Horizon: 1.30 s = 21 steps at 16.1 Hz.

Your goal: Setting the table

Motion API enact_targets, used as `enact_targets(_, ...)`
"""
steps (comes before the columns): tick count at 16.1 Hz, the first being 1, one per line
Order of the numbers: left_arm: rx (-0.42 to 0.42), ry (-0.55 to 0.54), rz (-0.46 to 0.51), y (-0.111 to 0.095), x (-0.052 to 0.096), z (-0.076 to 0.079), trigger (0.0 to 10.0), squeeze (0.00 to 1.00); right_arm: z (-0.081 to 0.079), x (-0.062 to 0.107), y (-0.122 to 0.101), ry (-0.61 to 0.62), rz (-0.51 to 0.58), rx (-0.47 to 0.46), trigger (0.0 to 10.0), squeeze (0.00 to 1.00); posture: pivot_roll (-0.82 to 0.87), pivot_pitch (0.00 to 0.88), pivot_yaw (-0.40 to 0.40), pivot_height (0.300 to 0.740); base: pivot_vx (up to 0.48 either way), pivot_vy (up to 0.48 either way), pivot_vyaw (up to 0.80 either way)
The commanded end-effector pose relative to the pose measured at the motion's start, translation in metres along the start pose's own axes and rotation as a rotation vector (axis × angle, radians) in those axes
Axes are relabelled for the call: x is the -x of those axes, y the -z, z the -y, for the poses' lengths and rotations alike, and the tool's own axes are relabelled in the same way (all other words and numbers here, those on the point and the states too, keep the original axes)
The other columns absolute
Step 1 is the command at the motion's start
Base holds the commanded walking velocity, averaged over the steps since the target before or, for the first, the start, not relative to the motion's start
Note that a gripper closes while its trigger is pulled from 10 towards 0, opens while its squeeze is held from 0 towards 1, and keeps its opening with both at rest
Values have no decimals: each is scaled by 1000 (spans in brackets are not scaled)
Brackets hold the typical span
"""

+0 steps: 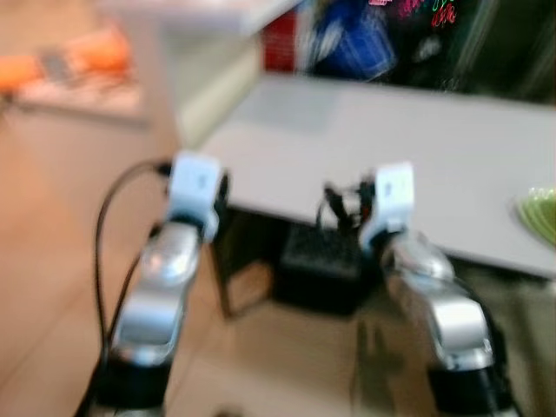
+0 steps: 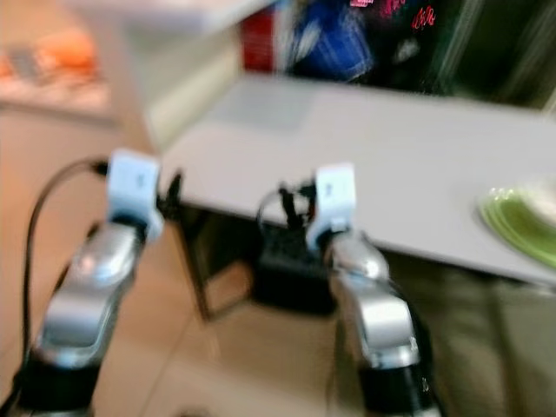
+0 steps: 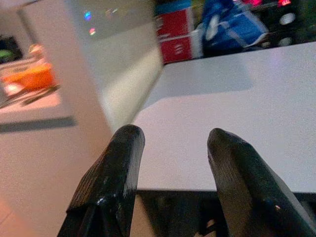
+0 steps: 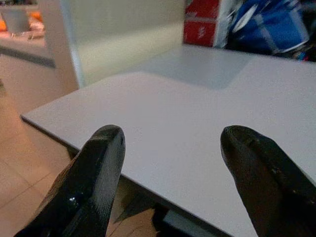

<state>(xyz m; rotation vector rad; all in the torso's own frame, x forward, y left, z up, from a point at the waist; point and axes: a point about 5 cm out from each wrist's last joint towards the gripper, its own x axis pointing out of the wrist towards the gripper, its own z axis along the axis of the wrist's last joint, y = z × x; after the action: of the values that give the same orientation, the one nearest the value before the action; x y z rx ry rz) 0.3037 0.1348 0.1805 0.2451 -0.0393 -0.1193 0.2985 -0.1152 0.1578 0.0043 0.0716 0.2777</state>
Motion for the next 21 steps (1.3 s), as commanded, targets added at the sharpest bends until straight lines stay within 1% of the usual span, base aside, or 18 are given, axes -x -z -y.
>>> enact_targets(1,-9,-27,0,-1,-1,-6,10000,0,-4,-4,-4,-22,4,7,10000,0,0,0,-30,740,0,379,0)
enact_targets(3,2,-34,-3,0,-1,-5,10000,0,-3,-5,-9,-28,10,26,10000,0,-10,0,-28,740,0,384,0)
enact_targets(7,-1,-39,-9,0,-2,-7,10000,0,-3,-4,-6,-27,-2,31,10000,0,-12,0,-26,740,0,384,0)
enact_targets(10,1,-34,-19,3,-2,-5,10000,0,-1,-3,-6,-13,-1,45,10000,0,-29,0,0,740,0,384,0)
enact_targets(13,-3,-13,-16,2,-7,-4,10000,0,1,-2,-7,9,2,53,10000,0,-39,0,18,740,0,384,0)
enact_targets(16,0,-23,-21,3,-6,-6,10000,0,2,-1,-7,10,-4,52,10000,0,-36,0,2,740,0,381,0)
enact_targets(19,8,-24,-34,7,-2,-2,10000,0,0,-1,-6,-4,-12,59,10000,0,-33,0,-6,740,0,381,0)
enact_targets(21,7,-23,-34,7,-2,-2,10000,0,0,0,-6,-3,-13,59,10000,0,-35,0,-6,740,0,382,0)
